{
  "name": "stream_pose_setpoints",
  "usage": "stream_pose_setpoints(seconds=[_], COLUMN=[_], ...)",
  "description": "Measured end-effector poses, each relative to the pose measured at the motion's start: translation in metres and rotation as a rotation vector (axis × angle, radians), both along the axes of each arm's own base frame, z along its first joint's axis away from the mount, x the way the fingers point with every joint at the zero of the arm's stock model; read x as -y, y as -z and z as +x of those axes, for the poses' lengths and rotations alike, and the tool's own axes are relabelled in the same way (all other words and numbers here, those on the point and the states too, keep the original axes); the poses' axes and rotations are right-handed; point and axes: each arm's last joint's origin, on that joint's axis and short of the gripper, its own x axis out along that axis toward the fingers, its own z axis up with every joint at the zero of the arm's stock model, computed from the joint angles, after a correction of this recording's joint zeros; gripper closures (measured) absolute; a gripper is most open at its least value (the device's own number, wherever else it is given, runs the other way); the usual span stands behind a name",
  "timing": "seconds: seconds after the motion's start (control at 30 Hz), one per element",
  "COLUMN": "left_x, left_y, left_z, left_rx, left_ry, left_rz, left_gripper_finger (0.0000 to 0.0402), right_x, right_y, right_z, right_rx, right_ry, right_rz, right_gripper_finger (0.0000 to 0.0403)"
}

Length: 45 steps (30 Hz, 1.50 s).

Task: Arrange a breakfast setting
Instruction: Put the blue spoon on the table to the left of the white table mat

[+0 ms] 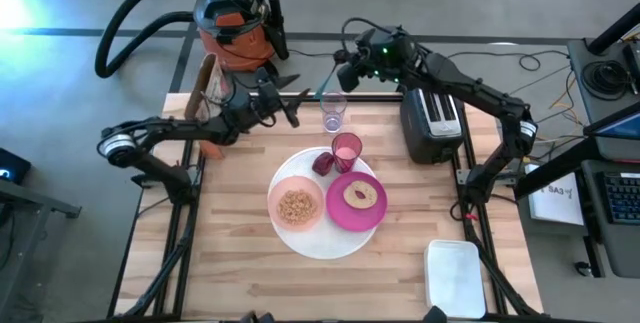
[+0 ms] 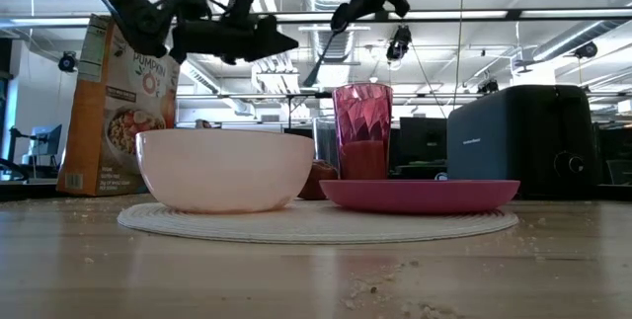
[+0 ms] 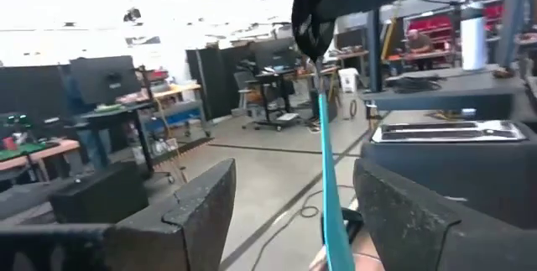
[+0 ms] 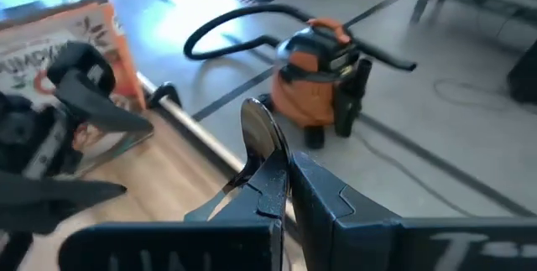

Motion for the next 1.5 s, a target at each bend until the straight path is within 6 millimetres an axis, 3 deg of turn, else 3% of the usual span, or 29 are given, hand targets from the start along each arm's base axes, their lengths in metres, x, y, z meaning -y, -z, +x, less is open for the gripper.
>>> stream_pose_setpoints(seconds=[0.3, 0.63, 0.87, 1.03, 1.5], left_x=[-0.022, -0.031, -0.043, -0.045, -0.039], left_y=[-0.004, -0.015, -0.020, -0.020, -0.019], left_z=[0.035, 0.057, 0.072, 0.077, 0.080], left_rx=[-0.011, 0.006, 0.005, 0.007, 0.001], left_ry=[-0.079, -0.088, -0.186, -0.185, -0.170], left_rz=[-0.019, 0.021, 0.046, 0.053, 0.053], left_gripper_finger=[0.0178, 0.0178, 0.0186, 0.0216, 0.0349], right_x=[-0.008, -0.003, -0.001, -0.002, -0.002], right_y=[-0.006, -0.005, 0.001, 0.002, 0.004], right_z=[0.011, 0.015, 0.023, 0.027, 0.030], right_rx=[0.071, 0.054, 0.057, 0.062, 0.056], right_ry=[-0.006, 0.063, 0.062, 0.062, 0.100], right_rz=[-0.053, -0.122, -0.123, -0.128, -0.155], right_gripper_finger=[0.0394, 0.0394, 0.0394, 0.0394, 0.0394])
